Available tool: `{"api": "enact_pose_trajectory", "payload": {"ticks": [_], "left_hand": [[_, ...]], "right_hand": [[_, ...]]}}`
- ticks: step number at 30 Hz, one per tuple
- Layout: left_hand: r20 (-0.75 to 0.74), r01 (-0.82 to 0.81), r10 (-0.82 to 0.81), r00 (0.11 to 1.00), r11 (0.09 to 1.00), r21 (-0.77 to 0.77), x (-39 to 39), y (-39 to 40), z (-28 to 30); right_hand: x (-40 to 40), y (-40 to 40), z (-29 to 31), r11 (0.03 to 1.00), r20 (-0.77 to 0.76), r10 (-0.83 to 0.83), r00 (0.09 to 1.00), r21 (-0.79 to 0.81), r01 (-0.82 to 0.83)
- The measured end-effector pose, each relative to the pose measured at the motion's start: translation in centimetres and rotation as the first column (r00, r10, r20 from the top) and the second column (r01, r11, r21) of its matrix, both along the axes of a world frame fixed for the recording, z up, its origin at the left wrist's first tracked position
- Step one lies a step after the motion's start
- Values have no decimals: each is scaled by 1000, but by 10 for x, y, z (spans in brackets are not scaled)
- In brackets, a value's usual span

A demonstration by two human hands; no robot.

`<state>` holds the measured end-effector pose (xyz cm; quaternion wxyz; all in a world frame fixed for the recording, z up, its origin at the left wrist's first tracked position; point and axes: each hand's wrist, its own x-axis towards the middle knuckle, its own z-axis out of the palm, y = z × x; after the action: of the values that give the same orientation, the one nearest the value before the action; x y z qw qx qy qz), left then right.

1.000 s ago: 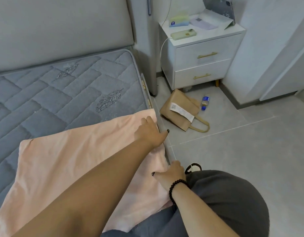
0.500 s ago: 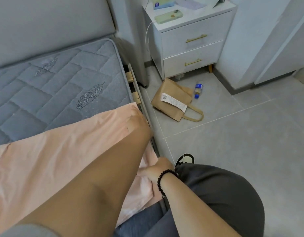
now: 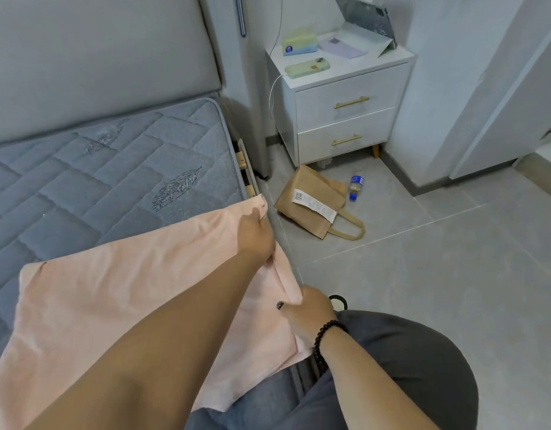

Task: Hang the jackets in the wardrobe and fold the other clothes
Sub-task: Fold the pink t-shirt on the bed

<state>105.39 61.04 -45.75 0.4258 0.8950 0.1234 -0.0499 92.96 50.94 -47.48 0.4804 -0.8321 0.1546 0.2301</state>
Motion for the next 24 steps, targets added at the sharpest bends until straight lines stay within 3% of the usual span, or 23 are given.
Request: {"api": "enact_pose_trajectory", "payload": {"ticks": [4,7,14,19,24], "left_hand": [[-17,-7,3,1000,959,-284,4,-18,32],[-3,18,-21,1000,909,-415,7,-22,49],[31,-20,53,998,756,-654,-5,55,71],[44,-98,164,985,757,-646,-28,163,74],[22,-262,302,953,859,-440,-55,270,53]], "right_hand": [[-4,-31,24,989,76,-134,988,-60,138],[-6,-44,48,987,135,-139,981,-60,148],[-5,20,109,986,249,125,960,-141,-92],[-10,114,119,903,244,407,880,-252,-347],[-20,207,107,810,195,572,796,-285,-512]]}}
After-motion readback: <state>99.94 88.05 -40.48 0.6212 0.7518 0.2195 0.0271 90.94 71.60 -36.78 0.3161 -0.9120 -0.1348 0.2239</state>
